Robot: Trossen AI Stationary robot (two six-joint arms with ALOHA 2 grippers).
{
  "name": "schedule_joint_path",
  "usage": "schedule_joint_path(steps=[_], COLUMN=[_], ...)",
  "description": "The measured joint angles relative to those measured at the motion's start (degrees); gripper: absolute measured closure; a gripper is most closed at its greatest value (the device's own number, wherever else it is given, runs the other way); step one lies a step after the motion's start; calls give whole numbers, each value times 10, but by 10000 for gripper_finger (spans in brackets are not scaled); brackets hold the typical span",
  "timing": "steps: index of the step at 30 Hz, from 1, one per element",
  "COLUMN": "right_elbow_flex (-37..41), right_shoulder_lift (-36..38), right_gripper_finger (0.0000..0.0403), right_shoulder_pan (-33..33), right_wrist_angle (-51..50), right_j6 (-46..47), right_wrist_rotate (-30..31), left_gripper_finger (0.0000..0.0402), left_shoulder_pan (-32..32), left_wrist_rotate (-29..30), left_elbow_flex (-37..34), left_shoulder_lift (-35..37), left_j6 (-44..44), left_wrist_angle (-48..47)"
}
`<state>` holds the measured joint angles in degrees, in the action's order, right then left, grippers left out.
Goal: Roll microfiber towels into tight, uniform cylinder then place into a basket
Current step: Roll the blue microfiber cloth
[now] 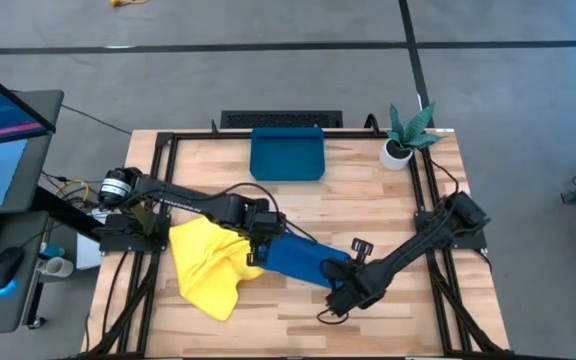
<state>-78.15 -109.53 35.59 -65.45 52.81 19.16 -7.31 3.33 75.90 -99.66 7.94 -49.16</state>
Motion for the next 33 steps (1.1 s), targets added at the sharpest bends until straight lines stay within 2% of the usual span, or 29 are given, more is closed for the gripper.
schedule_joint_path(steps=[6, 12, 17, 24, 28, 33], right_elbow_flex=[-25, -63, -63, -64, -64, -64], right_shoulder_lift=[32, 34, 35, 35, 35, 35], right_gripper_finger=[396, 396, 396, 396, 396, 396], right_shoulder_pan=[17, 37, 44, 53, 56, 52], right_wrist_angle=[-2, 9, 46, 55, 55, 30], right_j6=[19, 51, 57, 75, 87, 69], right_wrist_rotate=[-1, -26, -42, -44, -97, -107], left_gripper_finger=[401, 401, 401, 401, 401, 402], left_shoulder_pan=[-13, -46, -76, -111, -115, -101], left_wrist_rotate=[-57, -59, -61, -53, -52, 3], left_elbow_flex=[21, 62, 73, 73, 74, 74], left_shoulder_lift=[0, 0, 0, 0, 0, 0], left_j6=[26, 62, 102, 138, 130, 106], left_wrist_angle=[-39, -102, -121, -132, -113, -99])
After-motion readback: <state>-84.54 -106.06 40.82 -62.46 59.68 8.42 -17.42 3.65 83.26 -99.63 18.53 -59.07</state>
